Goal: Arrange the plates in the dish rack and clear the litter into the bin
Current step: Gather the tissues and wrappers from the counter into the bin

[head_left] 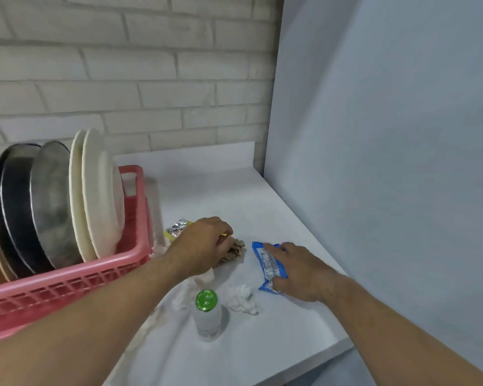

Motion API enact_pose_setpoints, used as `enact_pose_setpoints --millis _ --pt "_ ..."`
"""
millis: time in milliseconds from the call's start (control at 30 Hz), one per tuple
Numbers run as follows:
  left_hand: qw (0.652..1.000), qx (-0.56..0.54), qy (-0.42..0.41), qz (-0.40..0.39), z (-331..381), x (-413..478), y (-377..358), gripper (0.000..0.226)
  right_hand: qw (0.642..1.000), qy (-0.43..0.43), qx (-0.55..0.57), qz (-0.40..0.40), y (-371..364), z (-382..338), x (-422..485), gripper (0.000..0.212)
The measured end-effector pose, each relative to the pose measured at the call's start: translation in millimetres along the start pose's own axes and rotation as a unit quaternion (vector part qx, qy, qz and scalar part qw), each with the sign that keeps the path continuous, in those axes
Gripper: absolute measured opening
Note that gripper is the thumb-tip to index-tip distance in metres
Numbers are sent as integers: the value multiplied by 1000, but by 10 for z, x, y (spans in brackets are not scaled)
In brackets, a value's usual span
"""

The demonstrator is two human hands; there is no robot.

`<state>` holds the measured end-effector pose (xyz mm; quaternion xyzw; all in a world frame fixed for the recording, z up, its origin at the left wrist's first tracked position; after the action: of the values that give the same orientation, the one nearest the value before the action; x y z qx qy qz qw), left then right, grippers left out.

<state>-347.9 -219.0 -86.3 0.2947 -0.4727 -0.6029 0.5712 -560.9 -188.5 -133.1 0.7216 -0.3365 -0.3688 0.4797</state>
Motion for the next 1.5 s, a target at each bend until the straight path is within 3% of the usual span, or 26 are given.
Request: enact_pose_setpoints --millis 300,500,667,767,833,967,1100,1200,1367,1467,1500 --pt "983 152 -24 -103 -14 178 -391 52 998 -37 -10 42 36 238 229 52" --pt "976 150 -10 -157 79 237 -585 36 988 -27 80 128 -6 181 213 16" --pt "990 73 -15 -122 147 291 -458 25 983 -30 94 156 96 187 172 16" --pt "996 13 -4 -90 149 337 -220 35 987 -22 80 136 236 176 197 37" --pt "998 -12 10 -59 121 391 -39 33 987 -18 82 140 308 183 213 36" --pt "998 6 65 -10 -42 473 252 21 986 -17 68 153 386 138 228 15" --pt "992 51 114 3 -219 499 294 18 980 -33 64 187 445 30 203 22" --pt "983 61 170 -21 -306 525 218 30 971 -42 80 223 438 7 149 23" --pt "961 118 226 -105 -425 537 -105 76 972 -64 79 211 440 -32 43 28" --pt "957 71 249 -128 -459 565 -237 80 967 -63 100 227 447 -107 -21 19" --pt "956 58 252 -136 -454 576 -246 76 965 -66 104 232 451 -130 -39 27"
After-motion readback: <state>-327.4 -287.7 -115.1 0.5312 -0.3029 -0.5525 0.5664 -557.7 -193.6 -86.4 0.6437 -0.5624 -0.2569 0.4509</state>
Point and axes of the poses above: each hand's wrist, its own x-axis towards the middle knuckle, its own y-axis out of the back of the hand, z = x × y, the point moved 4 cm from there along x, towards the middle knuckle, and after that the axes turned 15 degrees about y, right-handed, at the moved point
